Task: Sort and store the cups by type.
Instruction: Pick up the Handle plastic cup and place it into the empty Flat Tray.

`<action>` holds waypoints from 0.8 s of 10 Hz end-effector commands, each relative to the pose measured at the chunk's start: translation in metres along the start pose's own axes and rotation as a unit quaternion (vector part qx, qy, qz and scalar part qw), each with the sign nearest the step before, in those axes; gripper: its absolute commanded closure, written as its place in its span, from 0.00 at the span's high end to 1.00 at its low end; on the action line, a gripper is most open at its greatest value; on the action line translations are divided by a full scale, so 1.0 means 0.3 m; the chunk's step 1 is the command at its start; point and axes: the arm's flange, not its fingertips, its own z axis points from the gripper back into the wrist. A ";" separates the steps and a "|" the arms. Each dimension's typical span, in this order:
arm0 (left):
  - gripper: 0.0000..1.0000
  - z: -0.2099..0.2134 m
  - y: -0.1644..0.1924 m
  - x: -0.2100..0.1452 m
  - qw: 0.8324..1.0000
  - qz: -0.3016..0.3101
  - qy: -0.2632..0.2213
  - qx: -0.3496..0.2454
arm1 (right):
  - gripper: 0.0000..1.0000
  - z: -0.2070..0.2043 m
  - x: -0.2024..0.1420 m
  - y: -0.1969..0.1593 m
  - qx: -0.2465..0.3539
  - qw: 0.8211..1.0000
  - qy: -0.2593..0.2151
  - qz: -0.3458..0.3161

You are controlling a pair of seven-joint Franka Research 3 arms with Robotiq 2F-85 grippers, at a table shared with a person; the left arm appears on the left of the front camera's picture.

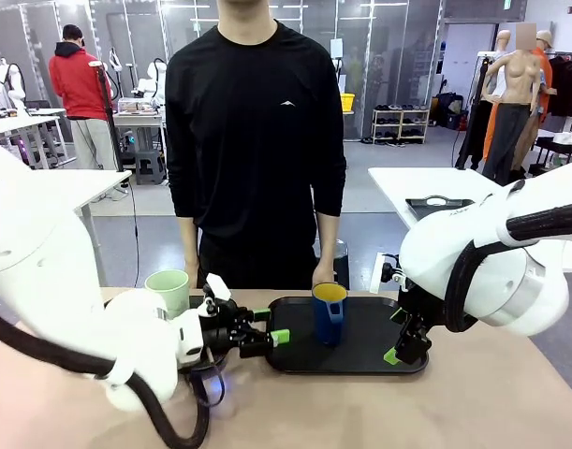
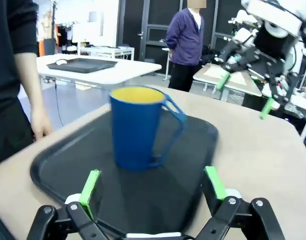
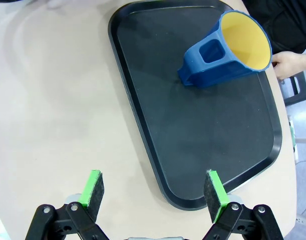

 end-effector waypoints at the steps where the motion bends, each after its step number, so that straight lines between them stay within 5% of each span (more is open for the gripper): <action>1: 1.00 0.042 -0.174 -0.062 1.000 -0.013 0.018 -0.002 | 1.00 -0.011 -0.004 -0.001 -0.005 1.000 -0.010 0.003; 5: 1.00 0.130 -0.194 -0.028 0.999 -0.027 0.000 0.029 | 1.00 -0.011 -0.004 -0.001 -0.005 1.000 -0.010 0.003; 8: 1.00 0.114 -0.068 0.034 1.000 0.008 0.004 0.007 | 1.00 -0.011 -0.004 -0.001 -0.005 1.000 -0.010 0.003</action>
